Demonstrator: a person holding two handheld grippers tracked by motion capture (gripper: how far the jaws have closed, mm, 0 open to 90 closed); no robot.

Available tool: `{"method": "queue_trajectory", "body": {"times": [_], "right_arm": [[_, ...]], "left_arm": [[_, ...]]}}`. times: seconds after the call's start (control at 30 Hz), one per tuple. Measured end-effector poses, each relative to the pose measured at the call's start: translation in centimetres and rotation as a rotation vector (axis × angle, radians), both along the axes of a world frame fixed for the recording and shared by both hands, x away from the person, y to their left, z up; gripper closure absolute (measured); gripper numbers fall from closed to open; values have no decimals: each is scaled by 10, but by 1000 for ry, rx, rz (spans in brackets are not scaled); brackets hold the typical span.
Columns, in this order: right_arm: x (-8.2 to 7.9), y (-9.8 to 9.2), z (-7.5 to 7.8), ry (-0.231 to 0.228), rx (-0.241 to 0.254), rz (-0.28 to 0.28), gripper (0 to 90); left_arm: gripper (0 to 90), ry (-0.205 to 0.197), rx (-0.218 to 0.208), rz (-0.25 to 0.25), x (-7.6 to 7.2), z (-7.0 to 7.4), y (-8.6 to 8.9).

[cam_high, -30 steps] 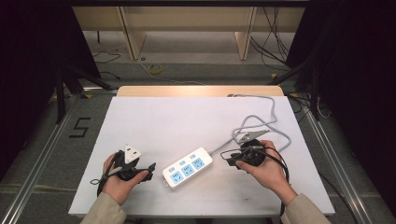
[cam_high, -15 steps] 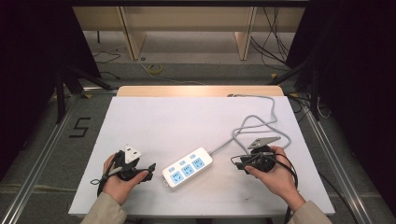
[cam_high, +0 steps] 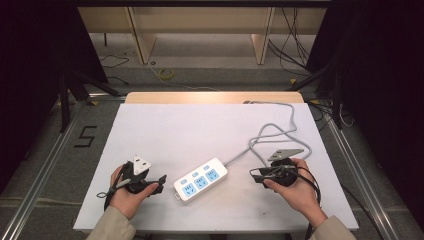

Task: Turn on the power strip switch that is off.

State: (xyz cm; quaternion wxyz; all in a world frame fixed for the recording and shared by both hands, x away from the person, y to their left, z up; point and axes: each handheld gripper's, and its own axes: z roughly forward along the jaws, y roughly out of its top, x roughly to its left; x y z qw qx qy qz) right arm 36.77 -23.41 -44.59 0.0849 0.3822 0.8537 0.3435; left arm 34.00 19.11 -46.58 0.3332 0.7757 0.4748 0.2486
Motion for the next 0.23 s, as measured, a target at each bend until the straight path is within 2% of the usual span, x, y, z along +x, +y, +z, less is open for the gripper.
{"method": "queue_trajectory", "body": {"times": [0.23], "right_arm": [[-1,0,0,-2,9,-2,595]], "left_arm": [[178,2,-8,13,2,-1,1]]}}
